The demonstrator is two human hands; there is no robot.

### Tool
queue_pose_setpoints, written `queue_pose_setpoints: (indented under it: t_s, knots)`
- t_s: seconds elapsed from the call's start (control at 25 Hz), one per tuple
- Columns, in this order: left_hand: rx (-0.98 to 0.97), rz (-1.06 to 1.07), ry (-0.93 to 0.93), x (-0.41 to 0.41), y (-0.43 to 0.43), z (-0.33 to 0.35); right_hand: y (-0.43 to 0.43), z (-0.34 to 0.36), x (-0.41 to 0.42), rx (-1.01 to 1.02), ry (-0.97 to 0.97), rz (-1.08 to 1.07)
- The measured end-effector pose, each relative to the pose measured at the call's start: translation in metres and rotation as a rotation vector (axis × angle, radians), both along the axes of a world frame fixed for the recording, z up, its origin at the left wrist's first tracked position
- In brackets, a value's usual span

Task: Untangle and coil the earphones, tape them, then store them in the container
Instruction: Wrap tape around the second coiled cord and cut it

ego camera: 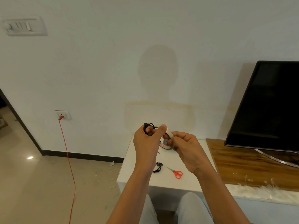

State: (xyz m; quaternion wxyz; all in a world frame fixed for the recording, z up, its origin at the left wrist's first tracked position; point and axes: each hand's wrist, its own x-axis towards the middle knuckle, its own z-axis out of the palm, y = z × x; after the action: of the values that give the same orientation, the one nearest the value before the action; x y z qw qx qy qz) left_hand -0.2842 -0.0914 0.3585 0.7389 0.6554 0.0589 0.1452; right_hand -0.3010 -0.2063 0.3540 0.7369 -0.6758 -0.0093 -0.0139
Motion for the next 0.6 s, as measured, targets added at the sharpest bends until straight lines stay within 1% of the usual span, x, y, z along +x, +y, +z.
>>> queue_pose_setpoints:
  t_s: [0.16,0.4,0.6]
  knots:
    - [0.008,0.013,-0.004,0.0006,0.0011,-0.0014,0.0018,0.0027,-0.0011,0.044,0.004,0.011]
    - [0.014,0.016,0.006,0.0001,0.0007,-0.0033,-0.0002,-0.0015,0.0023,-0.004,-0.001,0.041]
    - [0.008,0.016,0.014,0.0005,0.0006,-0.0059,-0.0015,-0.0038,0.0039,0.038,-0.005,0.063]
